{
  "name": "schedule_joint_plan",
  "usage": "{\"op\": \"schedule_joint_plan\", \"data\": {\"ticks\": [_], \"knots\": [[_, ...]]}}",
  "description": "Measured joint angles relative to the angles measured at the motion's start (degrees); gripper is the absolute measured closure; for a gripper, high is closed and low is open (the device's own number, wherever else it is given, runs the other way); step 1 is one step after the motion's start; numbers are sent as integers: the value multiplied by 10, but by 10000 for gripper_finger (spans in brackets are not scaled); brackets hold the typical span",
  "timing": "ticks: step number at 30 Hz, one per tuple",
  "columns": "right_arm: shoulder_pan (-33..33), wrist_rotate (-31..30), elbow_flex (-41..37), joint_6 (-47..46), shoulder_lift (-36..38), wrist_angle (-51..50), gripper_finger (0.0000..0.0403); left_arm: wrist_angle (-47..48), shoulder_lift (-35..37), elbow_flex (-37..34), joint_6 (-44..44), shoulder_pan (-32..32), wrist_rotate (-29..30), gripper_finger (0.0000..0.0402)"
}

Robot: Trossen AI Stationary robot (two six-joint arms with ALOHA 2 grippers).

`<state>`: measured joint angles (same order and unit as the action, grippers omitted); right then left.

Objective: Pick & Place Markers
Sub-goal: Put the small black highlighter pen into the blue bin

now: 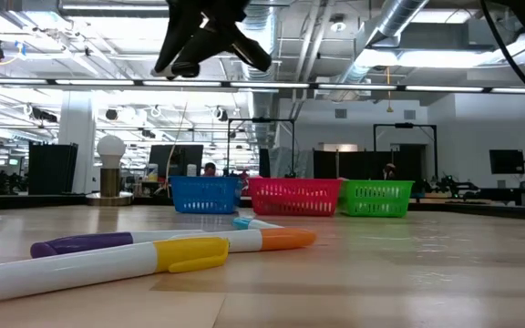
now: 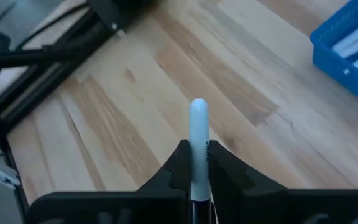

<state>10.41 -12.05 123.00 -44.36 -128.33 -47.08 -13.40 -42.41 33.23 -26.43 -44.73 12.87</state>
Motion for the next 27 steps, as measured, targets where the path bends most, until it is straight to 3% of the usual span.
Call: {"op": "schedule_joint_plan", "data": {"ticks": [9, 19, 27], "knots": [[-33, 21, 0, 11, 0, 30, 373, 15, 33, -25, 26, 7, 15, 309], [-151, 60, 0, 122, -2, 32, 369, 14, 42, -48, 52, 31, 137, 309], [-233, 62, 0, 194, -3, 39, 374, 14, 42, -50, 140, 55, 178, 309]]}}
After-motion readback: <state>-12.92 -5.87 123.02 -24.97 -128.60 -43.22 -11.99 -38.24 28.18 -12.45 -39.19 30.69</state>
